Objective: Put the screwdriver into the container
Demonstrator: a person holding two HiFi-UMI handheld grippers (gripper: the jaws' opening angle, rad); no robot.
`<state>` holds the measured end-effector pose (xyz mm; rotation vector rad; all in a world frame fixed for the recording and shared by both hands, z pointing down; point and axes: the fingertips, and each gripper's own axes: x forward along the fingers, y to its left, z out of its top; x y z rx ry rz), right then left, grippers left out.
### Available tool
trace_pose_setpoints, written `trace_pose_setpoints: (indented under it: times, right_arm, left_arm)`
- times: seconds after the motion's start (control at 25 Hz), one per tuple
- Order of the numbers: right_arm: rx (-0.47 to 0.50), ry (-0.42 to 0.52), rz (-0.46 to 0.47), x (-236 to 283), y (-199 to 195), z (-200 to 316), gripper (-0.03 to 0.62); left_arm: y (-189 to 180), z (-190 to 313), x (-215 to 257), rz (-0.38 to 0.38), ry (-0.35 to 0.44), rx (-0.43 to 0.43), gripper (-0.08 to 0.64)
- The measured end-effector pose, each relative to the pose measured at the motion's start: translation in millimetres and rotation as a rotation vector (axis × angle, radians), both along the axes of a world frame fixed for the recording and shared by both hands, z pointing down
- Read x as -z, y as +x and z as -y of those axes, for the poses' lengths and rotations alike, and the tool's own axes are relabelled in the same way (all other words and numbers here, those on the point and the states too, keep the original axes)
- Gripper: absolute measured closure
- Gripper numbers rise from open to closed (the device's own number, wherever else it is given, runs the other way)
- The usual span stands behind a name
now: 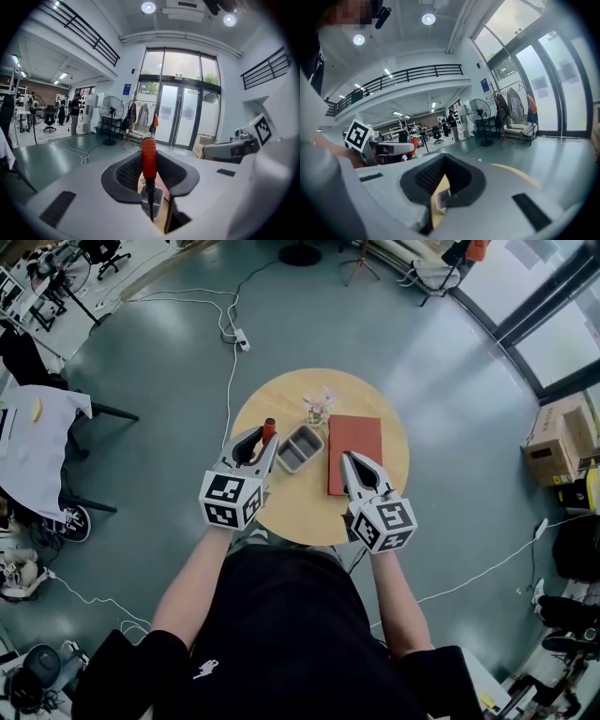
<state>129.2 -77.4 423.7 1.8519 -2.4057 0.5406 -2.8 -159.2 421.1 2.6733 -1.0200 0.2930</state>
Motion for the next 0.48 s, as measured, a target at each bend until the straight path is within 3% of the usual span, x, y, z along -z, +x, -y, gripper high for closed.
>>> trace_pose_setpoints:
  times: [0.28, 0.48]
  right_arm:
    - [0.069, -0.003, 0.042, -12.8, 10.3, 5.3, 0.592]
    - [0.084, -0.038, 0.069, -32.4, 22.6, 10.1, 0.592]
  left_arm:
    - [26.0, 7.6, 8.1, -0.051, 0.033, 0.041, 0.463]
    - [50.8, 27.2, -10.6, -0.076, -0.022, 0.078, 0.463]
